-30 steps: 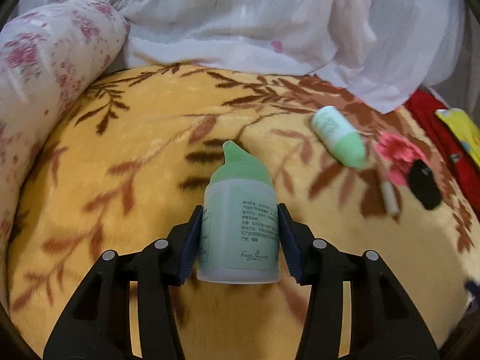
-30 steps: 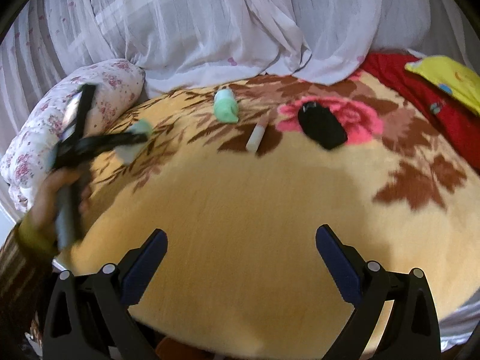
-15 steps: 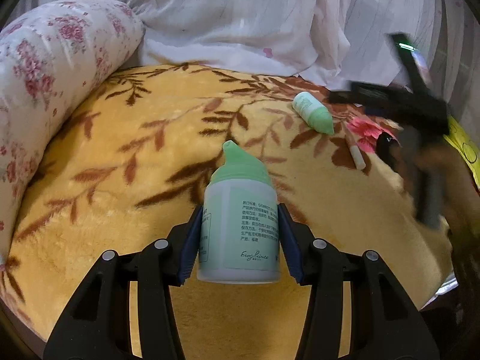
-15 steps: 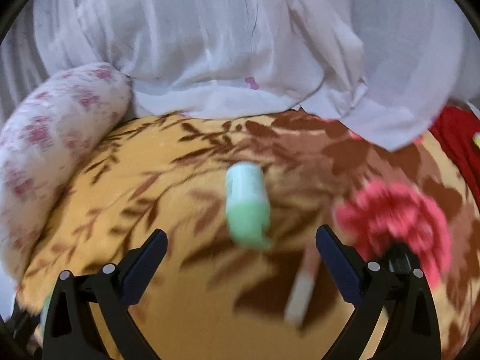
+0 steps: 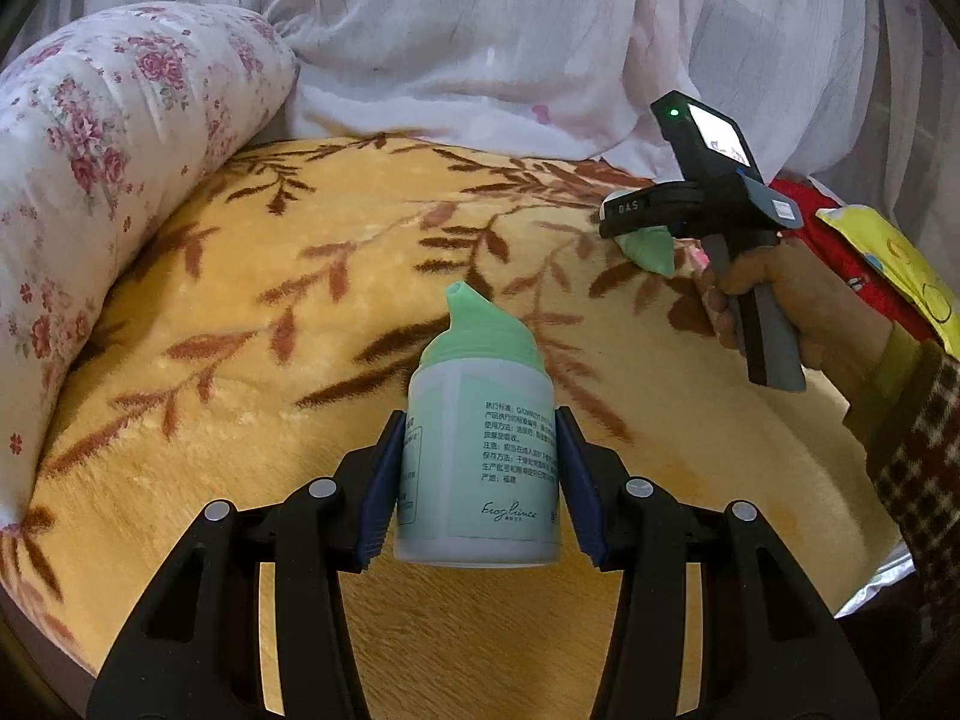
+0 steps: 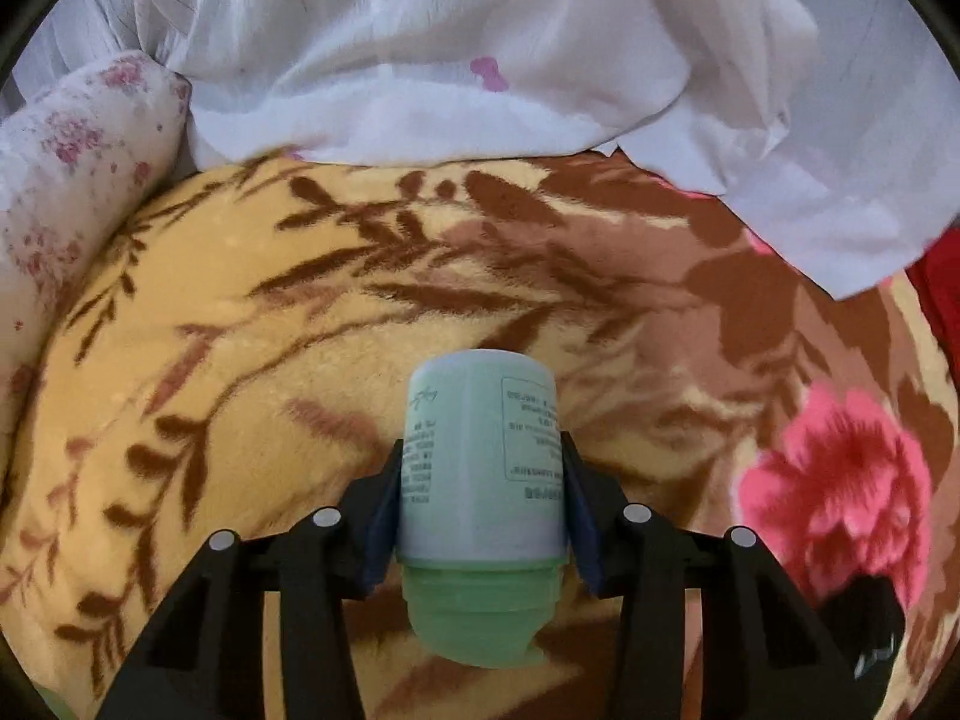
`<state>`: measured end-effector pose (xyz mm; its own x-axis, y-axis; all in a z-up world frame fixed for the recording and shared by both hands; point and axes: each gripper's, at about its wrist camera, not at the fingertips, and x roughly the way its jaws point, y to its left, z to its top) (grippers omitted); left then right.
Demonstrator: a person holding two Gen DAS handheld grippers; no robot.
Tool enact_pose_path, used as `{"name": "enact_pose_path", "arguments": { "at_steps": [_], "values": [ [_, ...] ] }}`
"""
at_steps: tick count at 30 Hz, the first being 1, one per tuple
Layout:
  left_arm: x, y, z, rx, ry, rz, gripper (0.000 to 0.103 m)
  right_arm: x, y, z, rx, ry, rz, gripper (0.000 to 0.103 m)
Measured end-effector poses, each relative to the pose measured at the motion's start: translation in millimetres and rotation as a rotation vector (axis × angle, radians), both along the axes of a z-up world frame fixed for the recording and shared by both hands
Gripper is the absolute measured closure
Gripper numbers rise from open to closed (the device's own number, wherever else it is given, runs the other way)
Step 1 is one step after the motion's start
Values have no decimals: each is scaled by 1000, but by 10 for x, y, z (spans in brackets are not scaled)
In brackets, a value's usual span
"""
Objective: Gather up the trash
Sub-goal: 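Grasp the green-capped roll-on bottle with the right tool, then lower both held bottles over the orange bin and open both tools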
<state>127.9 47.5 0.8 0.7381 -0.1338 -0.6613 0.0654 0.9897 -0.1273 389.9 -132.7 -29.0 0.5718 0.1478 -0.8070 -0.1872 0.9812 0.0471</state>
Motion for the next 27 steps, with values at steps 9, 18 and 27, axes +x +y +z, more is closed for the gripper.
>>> {"name": "enact_pose_path", "arguments": {
  "at_steps": [9,18,27],
  "values": [
    [-282,-200,88,0,-15,-40,56,-913,-66,458,61,-80,90,56],
    [-864,-389,134,9,-1,-117,56,-2378,-240,728,122,-126,178,56],
    [-1522,-682,-119,4,111,-259,56,-3806,-545,454,188,-27,188,56]
  ]
}}
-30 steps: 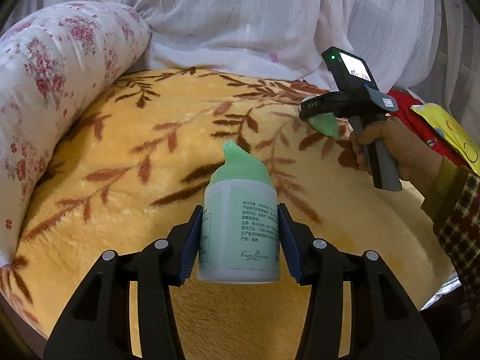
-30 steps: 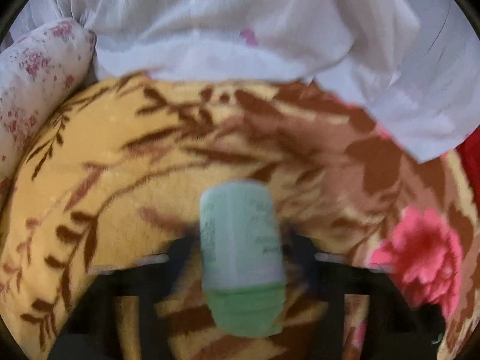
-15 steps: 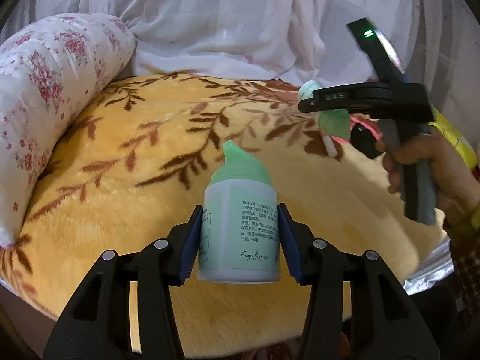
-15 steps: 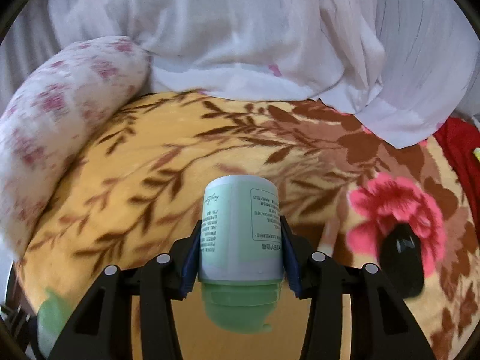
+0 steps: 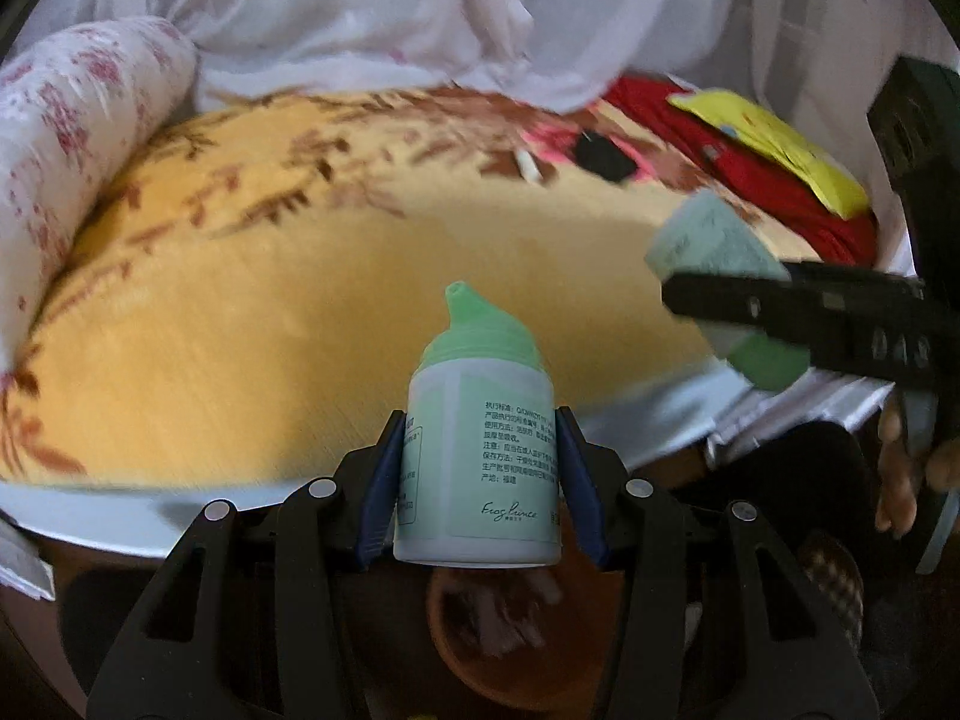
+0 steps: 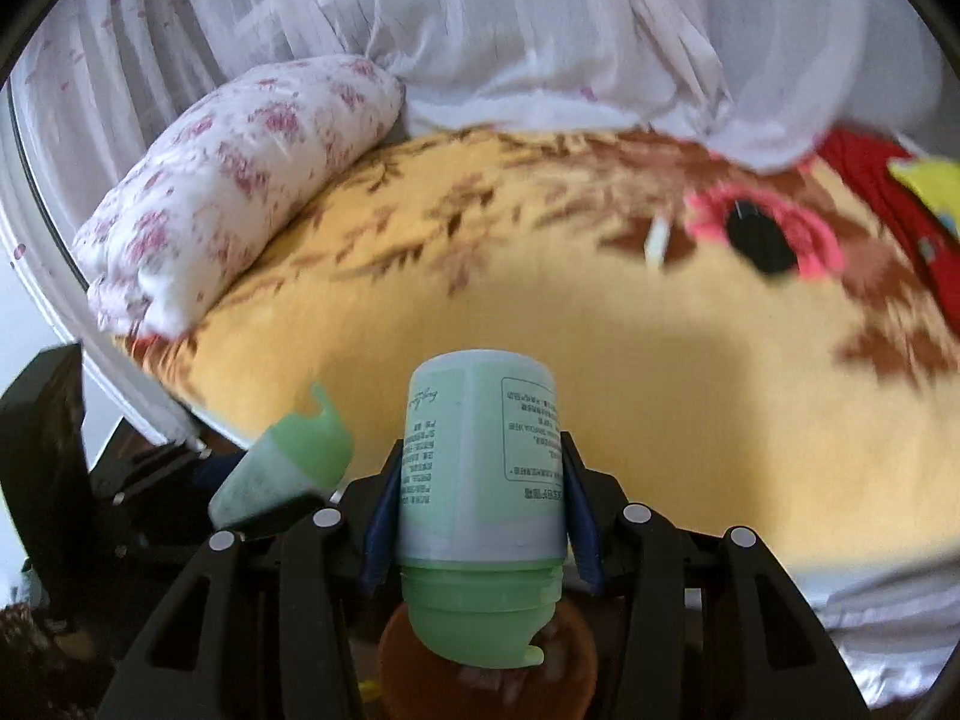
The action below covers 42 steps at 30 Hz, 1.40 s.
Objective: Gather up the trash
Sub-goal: 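Lower both held bottles over the orange bin and open both tools, then grasp the white-orange tube with the left tool while the right tool grasps the black sock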
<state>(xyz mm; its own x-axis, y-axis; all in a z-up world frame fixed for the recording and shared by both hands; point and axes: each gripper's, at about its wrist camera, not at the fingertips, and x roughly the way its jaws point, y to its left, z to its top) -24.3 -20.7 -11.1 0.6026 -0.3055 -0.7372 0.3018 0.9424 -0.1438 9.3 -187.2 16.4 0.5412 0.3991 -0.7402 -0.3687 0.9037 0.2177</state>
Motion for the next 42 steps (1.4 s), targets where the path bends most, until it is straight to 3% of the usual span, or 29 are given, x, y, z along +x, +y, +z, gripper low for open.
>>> {"name": "enact_pose_path", "arguments": {
  "at_steps": [6,12,13,14,15,16,22,34,42],
  "values": [
    [-221,-143,-237,-1,92,-55,56,-441,-88,-376,2,116,-13,56],
    [-338,-168,-291,18,120,-70,55,-669,-178,-621,5,191,-18,55],
    [-350,-172,-289,18,122,-72,54,-692,-184,-651,0,207,-13,52],
    [-366,-172,-279,23,121,-72,52,-708,-187,-665,-3,215,-9,38],
    [-376,-169,-263,27,115,-67,44,-715,-199,-665,-6,216,-11,29],
    [-394,-167,-235,30,105,-59,33,-731,-215,-652,-14,209,-20,19],
    [-405,-99,-53,46,18,-11,20,-730,-435,-421,-31,109,-98,16],
    [-266,-32,-63,55,20,15,20,-520,-559,-285,-7,61,-121,14],
    [-11,-192,50,37,-12,0,20,122,-713,-118,-28,-23,-175,11]
  ]
}}
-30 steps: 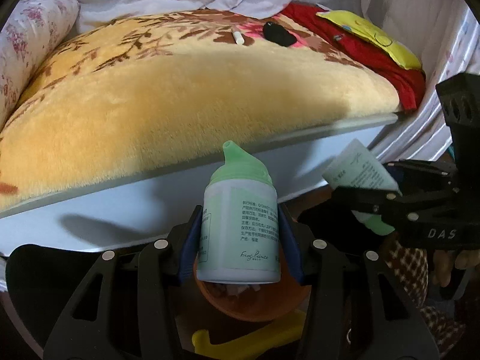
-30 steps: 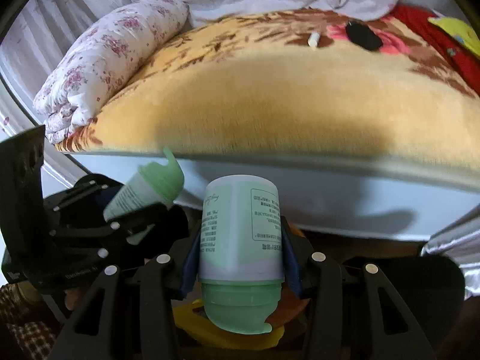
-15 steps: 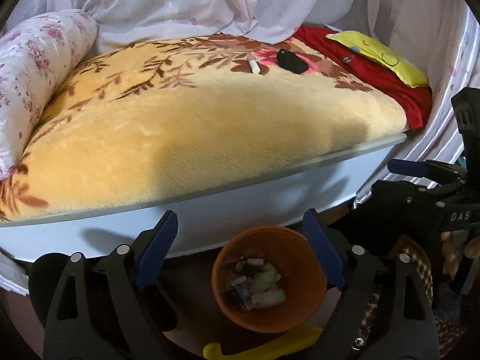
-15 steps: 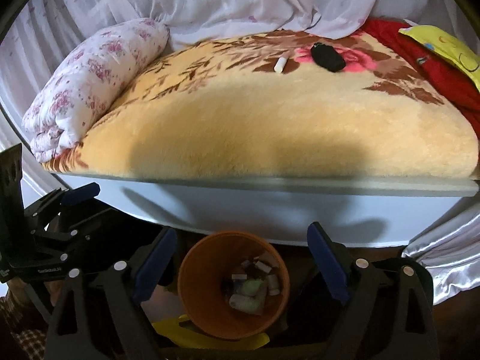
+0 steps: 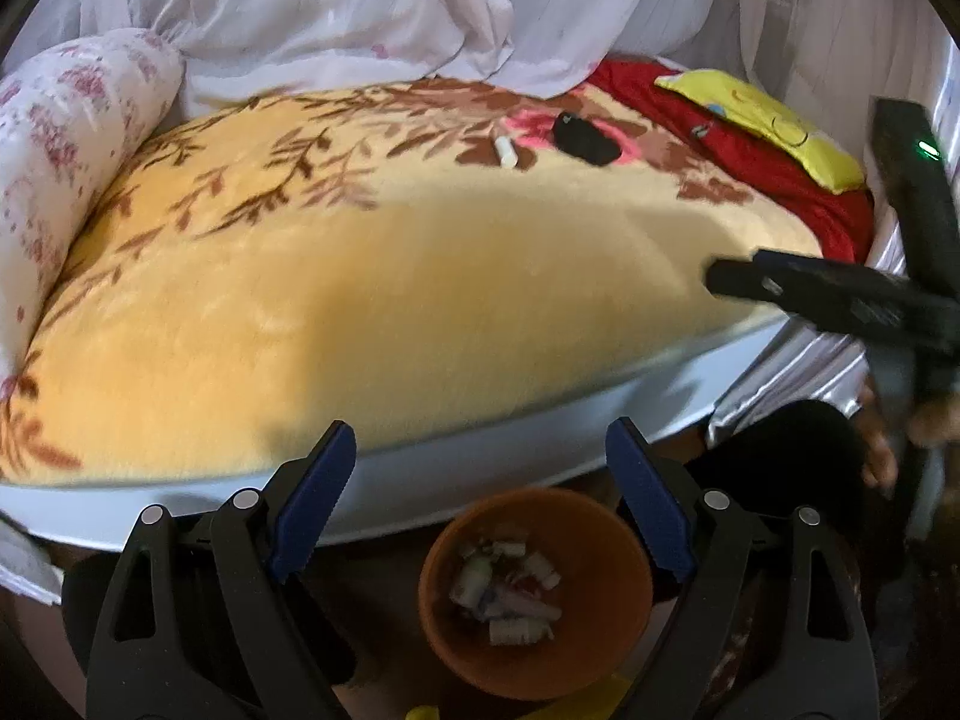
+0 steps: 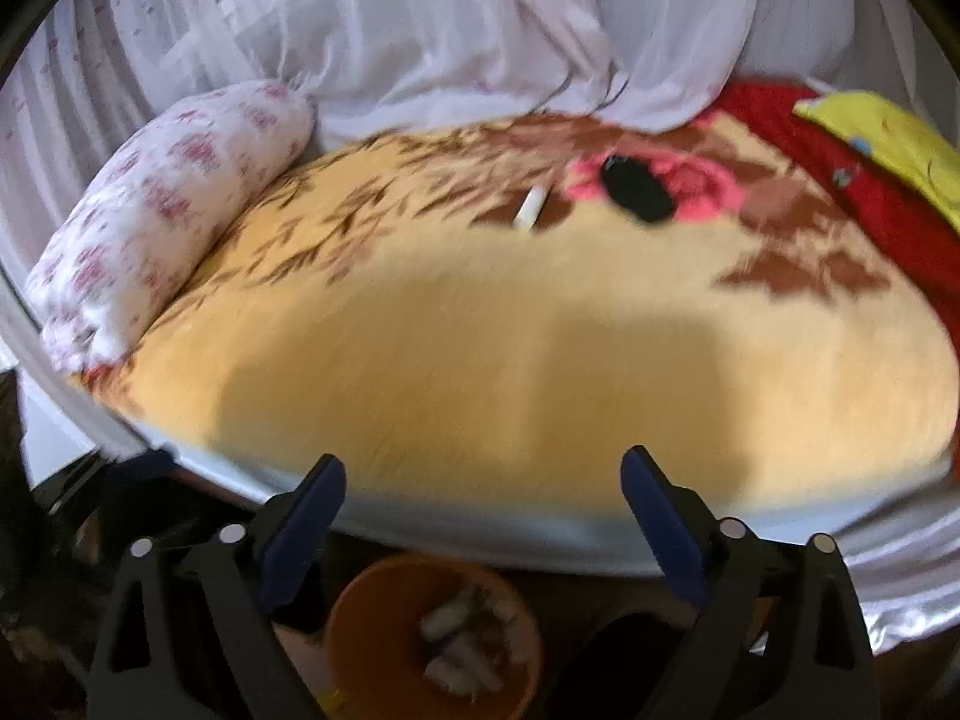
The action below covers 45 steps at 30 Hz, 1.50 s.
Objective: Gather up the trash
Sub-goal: 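Grasp the white-orange tube with the left tool while the right tool grasps the black sock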
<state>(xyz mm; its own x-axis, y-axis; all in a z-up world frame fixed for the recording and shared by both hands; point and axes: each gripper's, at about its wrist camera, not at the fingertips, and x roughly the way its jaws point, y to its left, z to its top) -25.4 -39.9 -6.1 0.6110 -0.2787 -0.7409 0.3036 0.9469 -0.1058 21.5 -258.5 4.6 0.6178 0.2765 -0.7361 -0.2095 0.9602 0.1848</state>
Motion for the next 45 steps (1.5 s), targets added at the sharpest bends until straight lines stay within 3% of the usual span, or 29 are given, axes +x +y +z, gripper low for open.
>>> {"name": "enact_pose_path", "arguments": {
  "at_steps": [7,15,24,25,26,27,31,35,41,45],
  "values": [
    [189,-161,108,27,-74,-14,20,959,-232,190,-108,-86,-92,10],
    [380,-157,16,38,-57,-11,20,2212,-255,-39,-230,13,-132,10],
    [520,-69,-87,36,-17,14,20,2875,-280,-343,-194,132,-192,13],
    [533,-73,-92,35,-14,14,20,2894,-292,-356,-188,140,-197,25],
    [545,-82,-96,35,-12,12,20,2913,-320,-381,-172,153,-197,48],
    [561,-91,-99,33,-8,10,20,2915,-342,-395,-154,167,-192,51],
    [646,-133,-119,25,8,5,20,2650,-457,-248,-46,117,-209,54],
    [873,-226,-42,6,0,1,20,2074,-485,55,54,-20,-198,54],
    [1550,-506,258,-8,-114,8,20,1467,-462,318,41,-156,-208,53],
    [2102,-741,231,26,-96,5,22,1287,-496,361,23,-200,-219,53]
  ]
}}
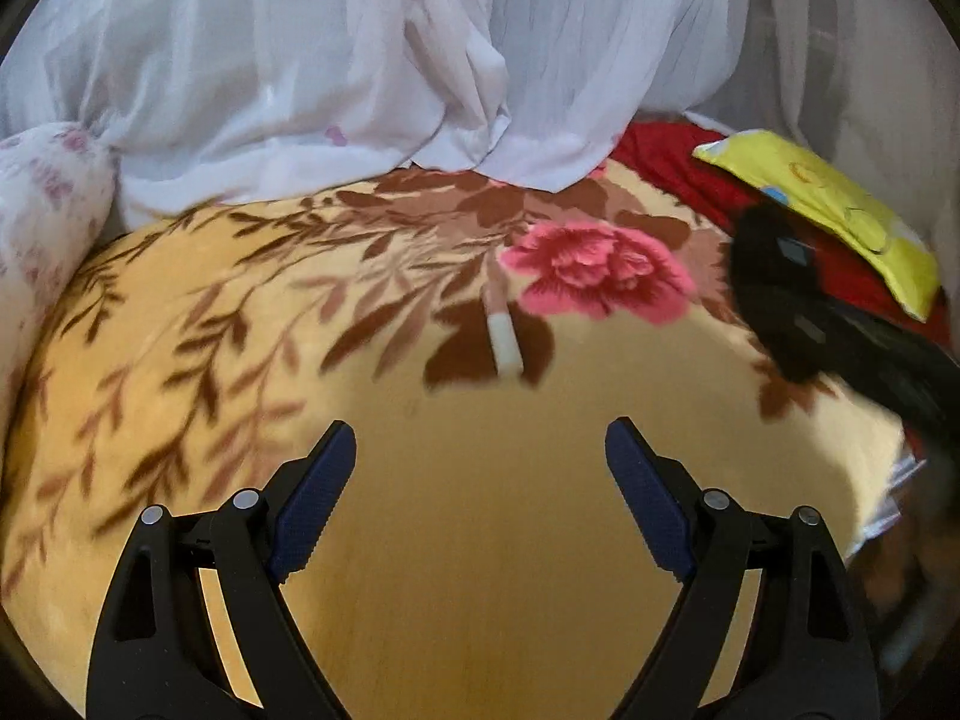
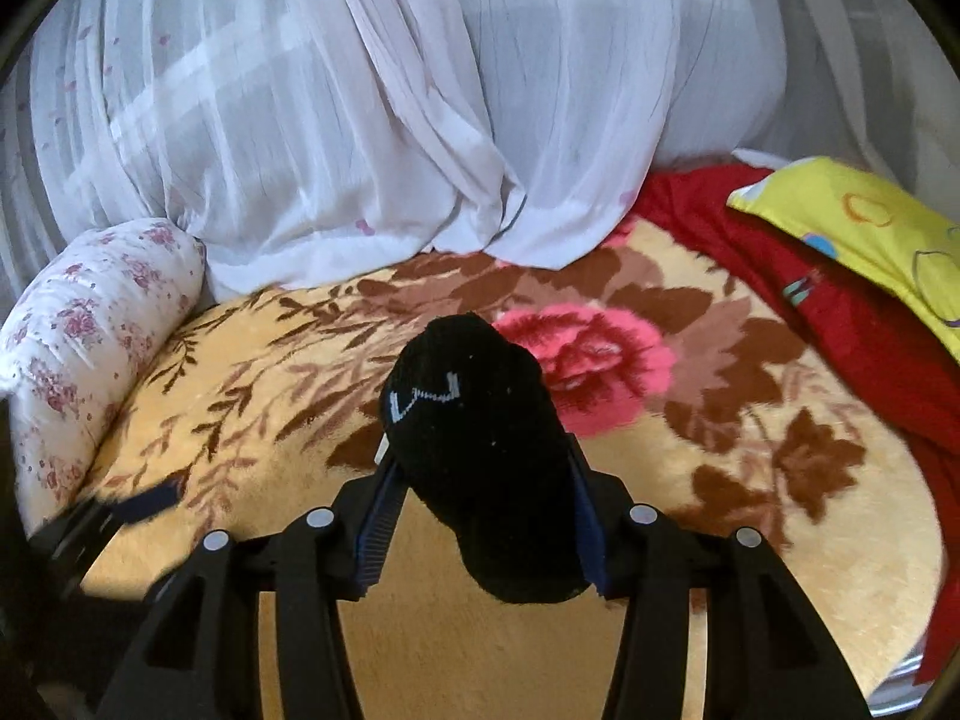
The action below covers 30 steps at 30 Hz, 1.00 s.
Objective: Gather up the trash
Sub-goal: 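Grasp the white-orange tube with the left tool while the right tool grasps the black sock, then carry the tube and black sock over the orange bin and open both tools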
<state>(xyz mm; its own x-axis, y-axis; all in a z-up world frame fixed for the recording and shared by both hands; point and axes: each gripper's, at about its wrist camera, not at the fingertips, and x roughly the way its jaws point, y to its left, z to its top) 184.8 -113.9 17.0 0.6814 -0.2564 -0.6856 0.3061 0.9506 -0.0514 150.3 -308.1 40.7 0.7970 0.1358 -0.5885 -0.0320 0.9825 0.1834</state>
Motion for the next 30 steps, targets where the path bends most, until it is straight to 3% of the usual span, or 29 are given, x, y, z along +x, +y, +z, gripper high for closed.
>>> {"name": "enact_pose_path", "arguments": {
  "at_steps": [4,8,14,16,17,18,19,25,30],
  "values": [
    [521,-199,-182,-4,87,-4,34,-118,-40,22,-24,-26,-7,53],
    [904,-365,-378,10,132,21,39,-156,-96,14,-37,-42,-20,53],
    [1307,-527,-559,30,214,42,51,-164,-144,-10,-22,-43,-4,53],
    [1396,-558,-622,48,248,53,74,-165,-146,-21,-20,-41,0,53],
    [1437,-556,-654,47,264,60,77,-166,-143,-27,-18,-39,2,53],
    [1449,-537,-657,37,263,63,84,-167,-143,-32,-15,-38,6,53],
    [1449,-520,-649,27,263,65,85,-171,-140,-32,-15,-38,8,53],
    [1217,-338,-504,-11,224,75,85,-204,-134,0,-13,-50,8,53],
    [801,-105,-276,10,158,68,85,-244,-77,41,-19,-54,25,53]
  ]
}}
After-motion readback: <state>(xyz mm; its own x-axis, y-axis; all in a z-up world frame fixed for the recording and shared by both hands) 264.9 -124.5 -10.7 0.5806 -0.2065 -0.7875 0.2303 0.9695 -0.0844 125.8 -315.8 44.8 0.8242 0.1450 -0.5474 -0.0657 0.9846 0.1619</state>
